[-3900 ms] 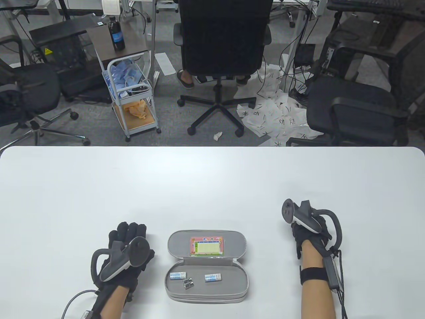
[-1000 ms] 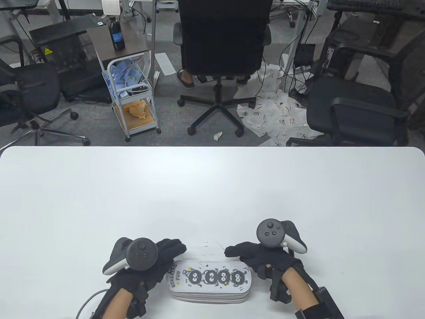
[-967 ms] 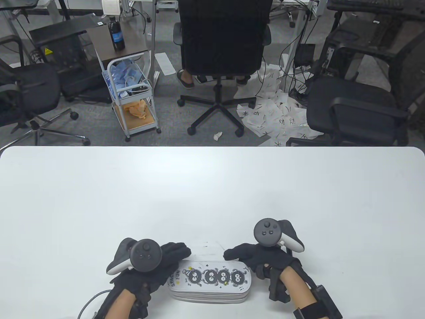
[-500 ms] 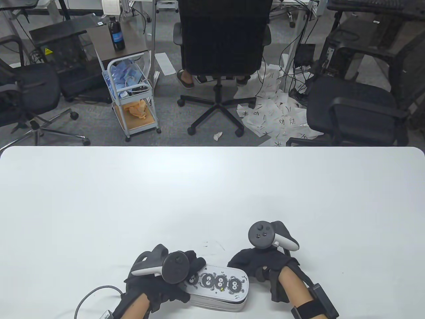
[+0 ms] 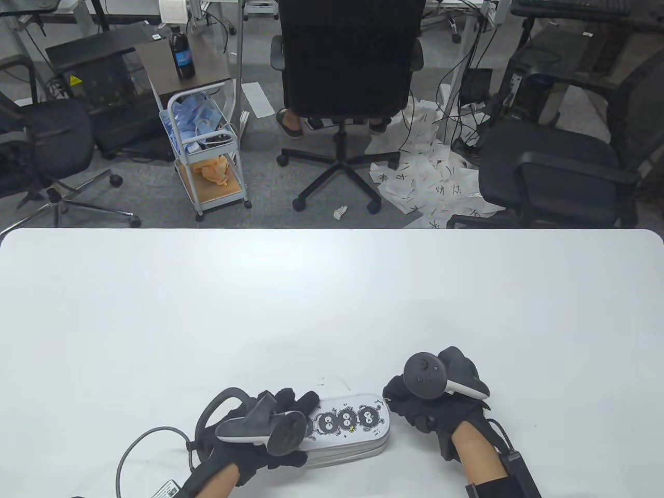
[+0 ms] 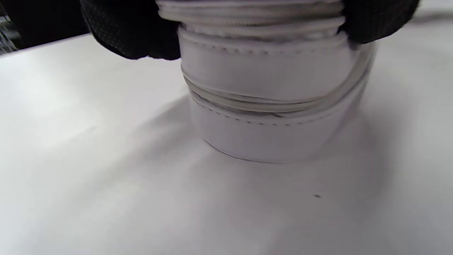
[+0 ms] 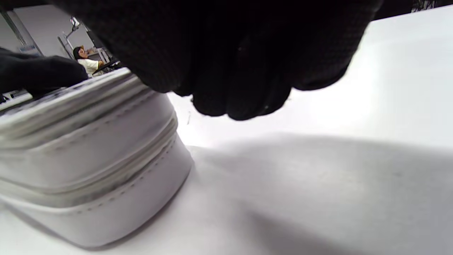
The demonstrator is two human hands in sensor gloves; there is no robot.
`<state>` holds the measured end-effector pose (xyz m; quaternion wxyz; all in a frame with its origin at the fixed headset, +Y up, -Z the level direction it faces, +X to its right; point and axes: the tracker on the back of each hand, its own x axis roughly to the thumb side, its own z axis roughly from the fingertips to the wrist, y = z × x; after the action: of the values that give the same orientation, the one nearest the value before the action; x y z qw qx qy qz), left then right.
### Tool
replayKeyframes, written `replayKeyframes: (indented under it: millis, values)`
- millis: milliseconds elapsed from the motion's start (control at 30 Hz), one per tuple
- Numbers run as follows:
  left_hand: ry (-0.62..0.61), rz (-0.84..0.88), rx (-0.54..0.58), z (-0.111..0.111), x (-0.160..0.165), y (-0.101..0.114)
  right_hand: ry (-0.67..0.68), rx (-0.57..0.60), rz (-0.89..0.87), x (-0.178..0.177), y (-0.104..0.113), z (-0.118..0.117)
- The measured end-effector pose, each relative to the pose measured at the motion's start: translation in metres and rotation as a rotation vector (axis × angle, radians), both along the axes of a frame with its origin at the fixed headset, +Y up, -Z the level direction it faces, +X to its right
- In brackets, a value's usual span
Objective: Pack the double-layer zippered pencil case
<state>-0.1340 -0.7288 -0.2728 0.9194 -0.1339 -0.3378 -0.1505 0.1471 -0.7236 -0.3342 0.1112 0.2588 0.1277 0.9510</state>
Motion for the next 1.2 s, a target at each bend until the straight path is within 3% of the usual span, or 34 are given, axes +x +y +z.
replayKeyframes:
  millis: [67, 200, 367, 467, 533, 633, 700, 767, 833, 933, 1033, 1200]
  values:
    - [0.014, 0.053, 0.081, 0.000, -0.002, 0.000, -0.002, 0.007, 0.009, 0.001, 0.003, 0.000]
    - [0.159, 0.123, 0.105, -0.003, -0.009, 0.001, 0.016, -0.034, -0.033, 0.001, 0.000, 0.000]
    - [0.240, 0.051, 0.152, -0.002, 0.004, 0.004, 0.074, -0.020, -0.069, -0.030, 0.000, 0.008]
    - [0.312, 0.030, 0.016, 0.001, 0.011, 0.002, 0.126, -0.039, -0.104, -0.053, -0.004, 0.017]
    - [0.292, 0.088, -0.036, 0.004, 0.012, 0.003, 0.146, -0.031, -0.109, -0.067, -0.006, 0.024]
    - [0.296, 0.262, -0.126, 0.008, 0.010, 0.007, 0.119, 0.012, -0.049, -0.069, -0.010, 0.023]
    - [0.386, 0.405, -0.194, 0.007, 0.008, 0.012, 0.080, 0.030, -0.021, -0.062, -0.012, 0.017]
    - [0.376, 0.527, -0.275, 0.000, 0.011, 0.018, 0.046, -0.034, -0.088, -0.056, -0.016, 0.012]
    - [0.324, 0.454, -0.279, -0.009, 0.018, 0.023, 0.040, -0.086, -0.135, -0.052, -0.020, 0.011]
    - [0.219, 0.077, -0.075, -0.024, 0.031, 0.021, 0.053, -0.076, -0.127, -0.051, -0.022, 0.011]
    - [0.079, -0.273, -0.051, -0.035, 0.047, 0.010, 0.058, -0.081, -0.131, -0.059, -0.023, 0.013]
    - [-0.107, -0.405, 0.024, -0.044, 0.064, 0.000, 0.103, 0.009, -0.074, -0.067, -0.020, 0.018]
